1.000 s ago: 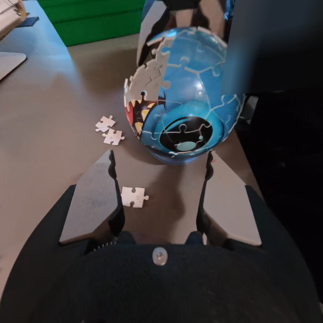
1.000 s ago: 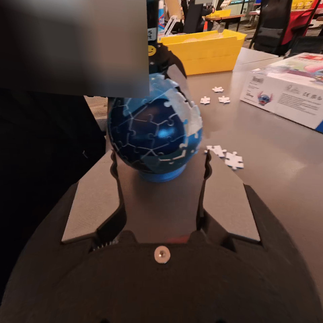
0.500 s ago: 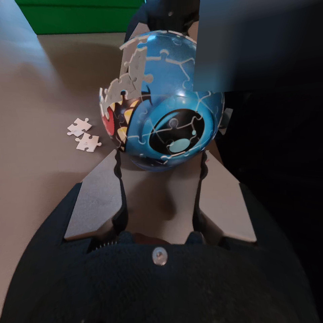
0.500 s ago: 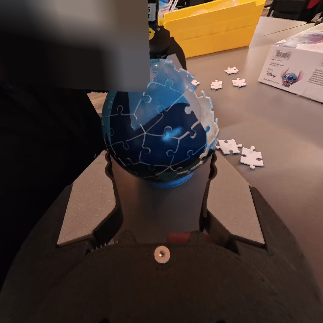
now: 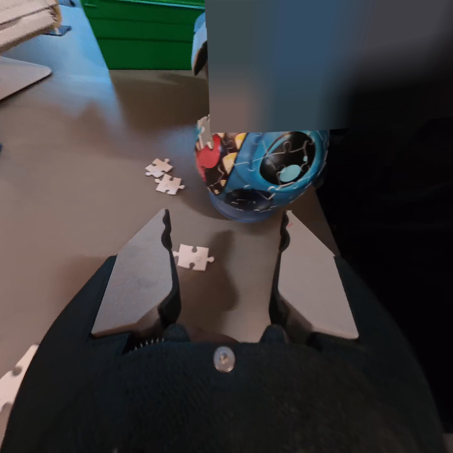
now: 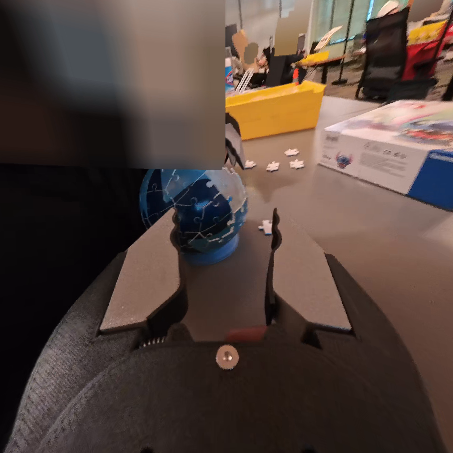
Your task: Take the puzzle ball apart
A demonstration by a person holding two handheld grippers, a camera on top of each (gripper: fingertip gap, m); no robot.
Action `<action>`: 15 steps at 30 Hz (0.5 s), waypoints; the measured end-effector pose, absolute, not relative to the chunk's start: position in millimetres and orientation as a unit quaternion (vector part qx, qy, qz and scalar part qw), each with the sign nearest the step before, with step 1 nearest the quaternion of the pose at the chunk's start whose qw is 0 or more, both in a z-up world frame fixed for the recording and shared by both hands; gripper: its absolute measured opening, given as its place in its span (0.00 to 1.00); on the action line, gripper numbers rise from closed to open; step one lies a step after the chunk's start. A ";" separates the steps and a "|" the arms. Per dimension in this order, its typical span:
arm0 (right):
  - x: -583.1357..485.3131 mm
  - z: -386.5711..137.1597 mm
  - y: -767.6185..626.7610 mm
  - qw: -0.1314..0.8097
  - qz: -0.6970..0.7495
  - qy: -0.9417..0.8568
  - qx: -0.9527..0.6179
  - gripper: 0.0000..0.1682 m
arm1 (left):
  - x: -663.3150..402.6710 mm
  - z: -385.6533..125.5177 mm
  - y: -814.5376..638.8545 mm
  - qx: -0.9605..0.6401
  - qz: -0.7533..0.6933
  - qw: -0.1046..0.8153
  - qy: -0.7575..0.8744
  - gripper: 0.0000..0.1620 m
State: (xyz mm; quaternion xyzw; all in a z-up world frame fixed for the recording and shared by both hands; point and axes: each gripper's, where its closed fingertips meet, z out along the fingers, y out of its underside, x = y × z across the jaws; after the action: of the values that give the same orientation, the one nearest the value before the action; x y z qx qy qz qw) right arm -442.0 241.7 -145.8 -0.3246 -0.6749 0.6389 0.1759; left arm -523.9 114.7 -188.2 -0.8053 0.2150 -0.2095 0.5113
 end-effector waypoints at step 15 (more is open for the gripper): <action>-447.1 -149.3 300.4 0.267 0.585 -0.655 -0.397 0.00 | -552.9 -210.1 125.6 -0.839 -0.172 0.493 0.153 0.43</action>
State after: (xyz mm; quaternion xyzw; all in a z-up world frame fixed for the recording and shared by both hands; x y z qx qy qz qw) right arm -447.1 300.4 -149.3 -0.3972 -0.6550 0.5846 0.2673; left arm -552.9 125.6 -210.1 -0.8389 0.1527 -0.1716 0.4934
